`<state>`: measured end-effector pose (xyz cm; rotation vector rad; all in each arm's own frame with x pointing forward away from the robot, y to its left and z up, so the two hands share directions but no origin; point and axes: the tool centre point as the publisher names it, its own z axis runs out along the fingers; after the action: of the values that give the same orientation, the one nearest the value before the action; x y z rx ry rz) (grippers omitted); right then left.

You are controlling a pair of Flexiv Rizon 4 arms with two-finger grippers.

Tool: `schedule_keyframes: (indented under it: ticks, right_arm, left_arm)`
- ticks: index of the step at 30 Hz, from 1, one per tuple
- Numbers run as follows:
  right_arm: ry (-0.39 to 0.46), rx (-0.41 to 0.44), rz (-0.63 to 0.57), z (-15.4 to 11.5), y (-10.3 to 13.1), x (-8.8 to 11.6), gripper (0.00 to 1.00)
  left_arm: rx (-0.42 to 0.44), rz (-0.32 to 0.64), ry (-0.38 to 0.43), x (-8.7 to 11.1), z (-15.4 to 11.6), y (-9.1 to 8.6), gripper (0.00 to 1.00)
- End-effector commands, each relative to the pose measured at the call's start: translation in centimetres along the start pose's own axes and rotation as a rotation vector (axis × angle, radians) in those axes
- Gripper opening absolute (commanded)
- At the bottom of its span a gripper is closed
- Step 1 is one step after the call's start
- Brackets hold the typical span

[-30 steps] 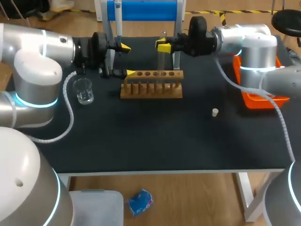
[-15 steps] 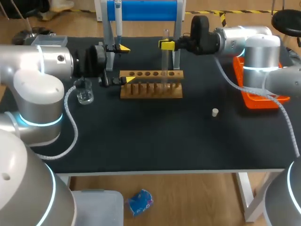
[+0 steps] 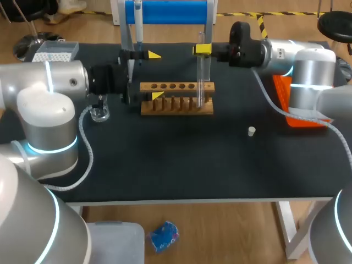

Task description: Invert the test tube, pick up the pipette, mount the tip to pipette, aspirate from beaker and dispense into the tube, eject the tip, return the pipette, and cap with the stopper.

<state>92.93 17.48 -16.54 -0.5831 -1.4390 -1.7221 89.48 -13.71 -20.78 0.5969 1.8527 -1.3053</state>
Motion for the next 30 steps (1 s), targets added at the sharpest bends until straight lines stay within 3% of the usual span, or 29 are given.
schedule_keyframes:
  ticks: [1, 8, 9, 10, 11, 13, 15, 18, 25, 30]
  right_arm:
    - [-0.104, -0.068, 0.244, 0.2, -0.5, 0.9, 0.00]
    - [-0.104, -0.068, 0.244, 0.2, -0.5, 0.9, 0.00]
    - [-0.104, -0.068, 0.244, 0.2, -0.5, 0.9, 0.00]
    - [-0.121, -0.068, 0.290, 0.3, -0.4, 0.7, 0.00]
    - [-0.128, -0.064, 0.300, 0.3, -0.4, 0.7, 0.00]
    - [-0.141, -0.080, 0.351, 0.4, -0.5, 0.3, 0.00]
    - [-0.144, -0.092, 0.376, 0.3, -0.7, 0.0, 0.00]
    - [-0.152, -0.105, 0.411, 0.2, -1.3, -0.5, 0.00]
    - [-0.170, -0.112, 0.430, 0.0, -2.3, -1.2, 0.00]
    - [-0.170, -0.112, 0.430, 0.0, -2.3, -1.2, 0.00]
  left_arm:
    - [0.228, 0.418, -0.161, 0.5, -0.3, 0.5, 1.00]
    - [0.228, 0.418, -0.161, 0.5, -0.3, 0.5, 1.00]
    - [0.247, 0.430, -0.233, 0.3, -0.2, 0.3, 1.00]
    - [0.238, 0.438, -0.241, 0.3, -0.2, 0.2, 1.00]
    - [0.225, 0.524, -0.181, 0.6, -0.4, 0.3, 1.00]
    - [0.216, 0.523, -0.223, 0.8, -0.4, 0.2, 1.00]
    - [0.191, 0.626, -0.206, 0.6, -0.6, -0.1, 1.00]
    - [0.150, 0.685, -0.186, 0.1, -1.0, -0.5, 1.00]
    - [0.061, 0.644, -0.069, 0.5, -1.8, -1.3, 1.00]
    - [0.055, 0.619, -0.052, 1.0, -2.1, -2.7, 1.00]
